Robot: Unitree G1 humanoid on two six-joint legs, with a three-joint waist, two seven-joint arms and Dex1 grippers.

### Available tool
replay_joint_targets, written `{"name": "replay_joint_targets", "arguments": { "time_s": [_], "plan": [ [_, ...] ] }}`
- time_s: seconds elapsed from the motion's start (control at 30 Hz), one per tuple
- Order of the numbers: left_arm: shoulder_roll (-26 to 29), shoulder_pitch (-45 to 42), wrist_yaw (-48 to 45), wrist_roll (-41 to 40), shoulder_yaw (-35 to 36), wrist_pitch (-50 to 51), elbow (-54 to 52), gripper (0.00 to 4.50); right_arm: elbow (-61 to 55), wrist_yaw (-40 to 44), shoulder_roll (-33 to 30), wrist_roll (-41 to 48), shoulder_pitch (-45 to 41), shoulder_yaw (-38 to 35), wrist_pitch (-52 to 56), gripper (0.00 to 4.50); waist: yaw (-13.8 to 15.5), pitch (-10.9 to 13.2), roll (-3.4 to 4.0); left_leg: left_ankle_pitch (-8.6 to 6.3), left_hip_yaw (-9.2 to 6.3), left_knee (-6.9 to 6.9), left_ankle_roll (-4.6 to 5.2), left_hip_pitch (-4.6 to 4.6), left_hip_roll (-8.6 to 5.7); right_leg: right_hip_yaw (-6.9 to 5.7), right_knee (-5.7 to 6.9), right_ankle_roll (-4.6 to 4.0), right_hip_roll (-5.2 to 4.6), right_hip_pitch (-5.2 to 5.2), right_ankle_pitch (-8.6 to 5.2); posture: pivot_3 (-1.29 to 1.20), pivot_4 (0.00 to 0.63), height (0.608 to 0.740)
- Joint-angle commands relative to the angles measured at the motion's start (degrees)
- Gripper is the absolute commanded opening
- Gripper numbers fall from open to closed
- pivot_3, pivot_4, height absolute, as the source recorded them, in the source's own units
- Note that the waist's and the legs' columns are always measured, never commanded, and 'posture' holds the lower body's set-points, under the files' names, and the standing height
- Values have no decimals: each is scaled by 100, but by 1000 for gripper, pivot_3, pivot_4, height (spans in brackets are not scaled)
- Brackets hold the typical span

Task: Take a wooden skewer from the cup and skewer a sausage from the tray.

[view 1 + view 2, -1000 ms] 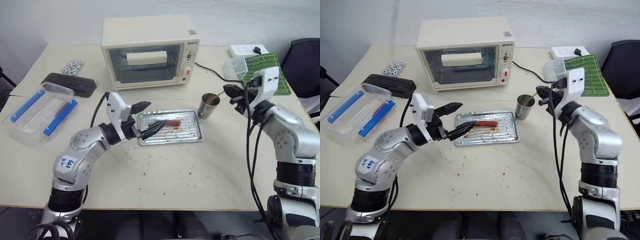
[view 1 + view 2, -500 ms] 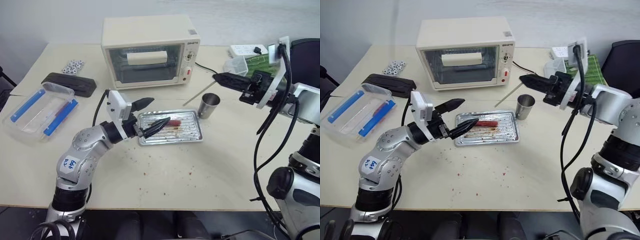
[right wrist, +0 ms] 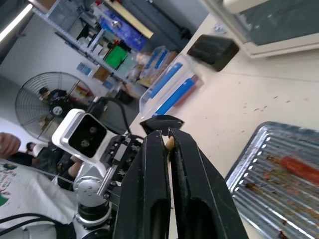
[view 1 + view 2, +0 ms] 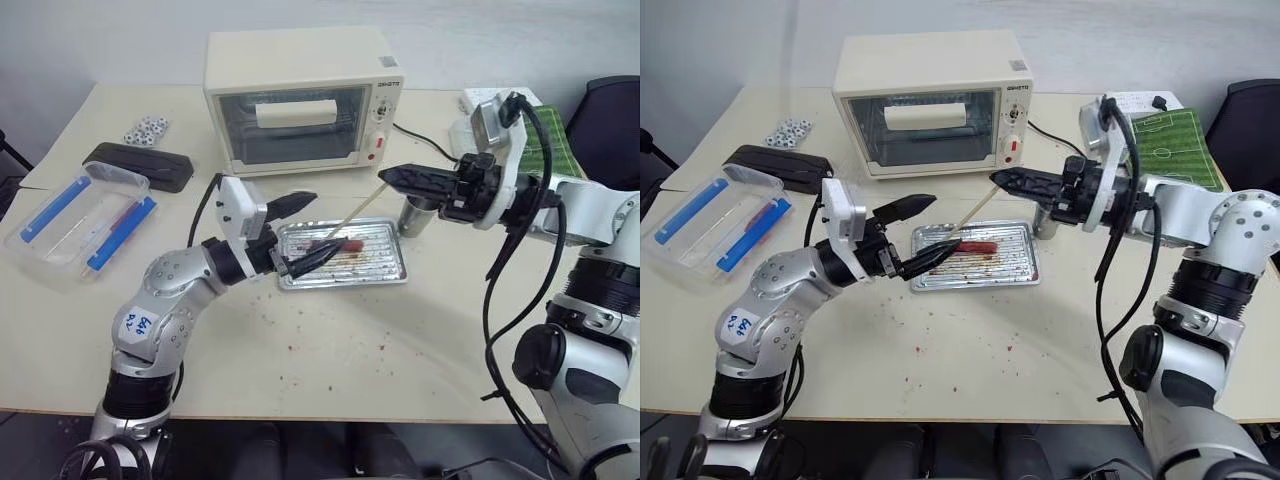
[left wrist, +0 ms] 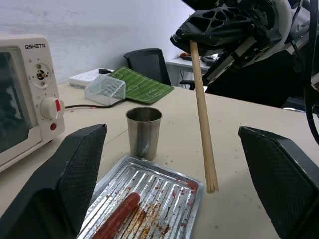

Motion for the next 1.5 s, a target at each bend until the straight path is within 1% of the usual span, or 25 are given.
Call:
{"name": "replay_joint_targets", "arguments": {
  "time_s": [0.03,0.13,0.23,0.47,0.57,0.63,0.67,1.03,1.33,1.5],
  "plan": [
    [-82,-91,-71,25,-63,-268,-122,3609,-58,-579,-67,1066,127,245,-565,0,1,0,0,-1,0,2,1,-2,0,0,-1,0,0,0,0,0,150,740],
    [-80,-140,-100,132,-161,-372,-48,2693,-159,-1089,-233,1888,325,648,-1095,0,-5,0,0,-1,-1,4,3,-4,0,-1,-1,1,0,0,1,0,150,740],
    [-116,-179,-85,165,-170,-452,0,2693,-277,-1337,-361,2313,455,921,-1460,0,-6,0,0,-1,-1,4,3,-5,0,-2,-2,1,0,0,1,0,150,740],
    [-253,-191,-21,131,-107,-561,-7,2693,-386,-1369,-327,2355,561,1046,-1786,0,-2,0,0,-1,-3,4,5,-5,2,-2,-2,2,1,0,1,0,150,740],
    [-357,-185,47,37,-38,-562,-65,2223,-316,-1403,-260,2355,553,993,-1871,0,-1,0,0,-1,-4,4,5,-6,1,-3,-4,2,0,0,1,0,150,740],
    [-361,-176,74,40,-24,-535,-97,1647,-223,-1456,-183,2355,532,896,-1926,0,-5,0,0,-1,-5,4,5,-6,2,-3,-4,2,0,0,1,0,150,740],
    [-350,-171,92,65,-23,-521,-111,1521,-206,-1459,-183,2355,535,877,-1933,0,-7,0,0,-1,-4,4,5,-6,2,-3,-4,2,0,0,1,0,150,740],
    [-327,-300,311,-46,168,-401,-211,1521,-161,-1531,-116,2355,632,771,-1943,0,2,0,0,-1,-7,3,5,-8,2,-5,-6,2,-1,1,1,0,150,740],
    [-418,-313,398,-224,231,-379,-227,1521,-138,-1749,153,2355,691,475,-1995,0,3,0,0,-1,-8,2,5,-8,2,-6,-6,2,0,0,1,0,150,740],
    [-356,-290,365,-237,210,-354,-195,1521,-127,-1821,246,2355,639,347,-1956,0,-4,0,0,-1,-8,2,5,-8,2,-6,-5,2,0,0,1,0,150,740]
  ]
}}
